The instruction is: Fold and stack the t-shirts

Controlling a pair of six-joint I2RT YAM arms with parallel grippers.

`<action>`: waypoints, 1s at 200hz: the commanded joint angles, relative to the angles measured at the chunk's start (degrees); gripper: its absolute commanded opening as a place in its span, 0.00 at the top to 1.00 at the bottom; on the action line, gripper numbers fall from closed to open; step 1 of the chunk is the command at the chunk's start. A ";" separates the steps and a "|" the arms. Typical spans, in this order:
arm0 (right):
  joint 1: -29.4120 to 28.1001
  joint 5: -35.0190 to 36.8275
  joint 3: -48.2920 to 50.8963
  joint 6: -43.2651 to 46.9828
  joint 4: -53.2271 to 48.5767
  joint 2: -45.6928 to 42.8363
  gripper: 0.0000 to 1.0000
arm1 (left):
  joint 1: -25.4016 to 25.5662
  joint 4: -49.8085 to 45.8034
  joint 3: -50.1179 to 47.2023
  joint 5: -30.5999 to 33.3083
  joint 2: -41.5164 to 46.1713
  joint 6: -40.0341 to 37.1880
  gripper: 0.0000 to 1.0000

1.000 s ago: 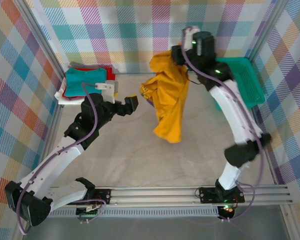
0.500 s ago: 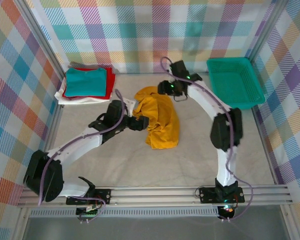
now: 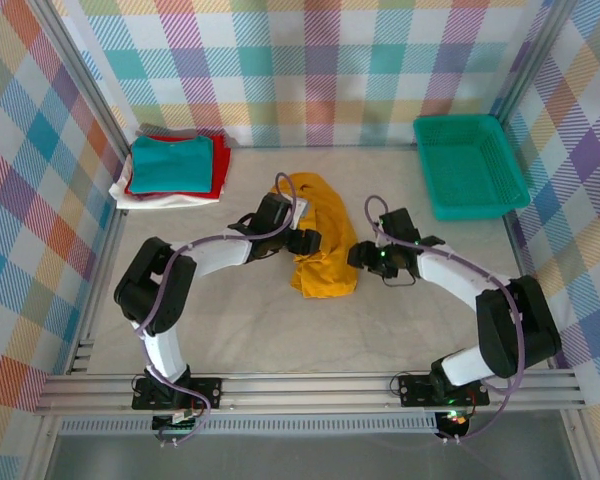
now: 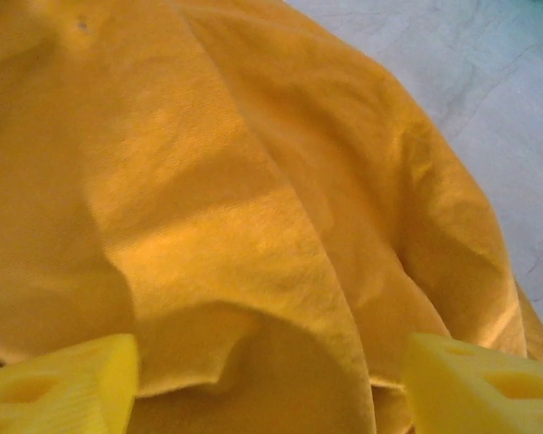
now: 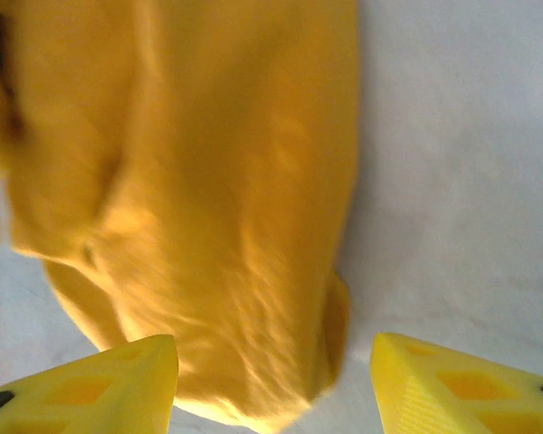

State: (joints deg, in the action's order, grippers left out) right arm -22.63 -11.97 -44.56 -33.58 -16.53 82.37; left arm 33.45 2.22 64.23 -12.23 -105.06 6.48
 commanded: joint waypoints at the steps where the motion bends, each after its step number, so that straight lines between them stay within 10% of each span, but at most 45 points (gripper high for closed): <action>1: -0.59 -2.66 2.65 -2.54 5.41 -2.61 0.41 | -0.14 1.16 2.24 -2.73 -2.20 0.62 0.47; 31: -0.88 -5.07 4.63 -2.85 6.43 -2.45 0.41 | -0.14 -0.84 2.98 -1.29 -1.29 2.04 0.95; 78: -1.71 -12.20 6.29 -0.74 8.20 -2.25 0.45 | -0.65 -2.20 -1.22 4.79 9.98 4.19 1.00; 122: -2.33 -10.27 6.27 -0.64 7.16 -1.74 0.92 | -3.48 -0.26 -8.17 9.46 19.90 10.08 1.00; 149: -2.24 -5.33 4.55 -0.33 3.76 -5.43 0.99 | -6.37 0.45 -12.34 13.49 26.98 13.60 1.00; 172: -5.81 -6.41 2.21 7.80 2.99 -7.18 0.88 | -8.22 -0.28 -13.37 13.06 30.76 13.39 1.00; 200: -21.39 10.95 -3.62 17.91 -1.38 -1.83 0.61 | -8.32 -1.45 -13.29 12.68 31.66 12.29 1.00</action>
State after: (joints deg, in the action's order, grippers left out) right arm -35.07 -11.75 -43.83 -25.98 -14.81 77.12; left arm 25.39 1.50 51.13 -0.38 -74.98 18.46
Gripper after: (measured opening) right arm 0.324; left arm 0.050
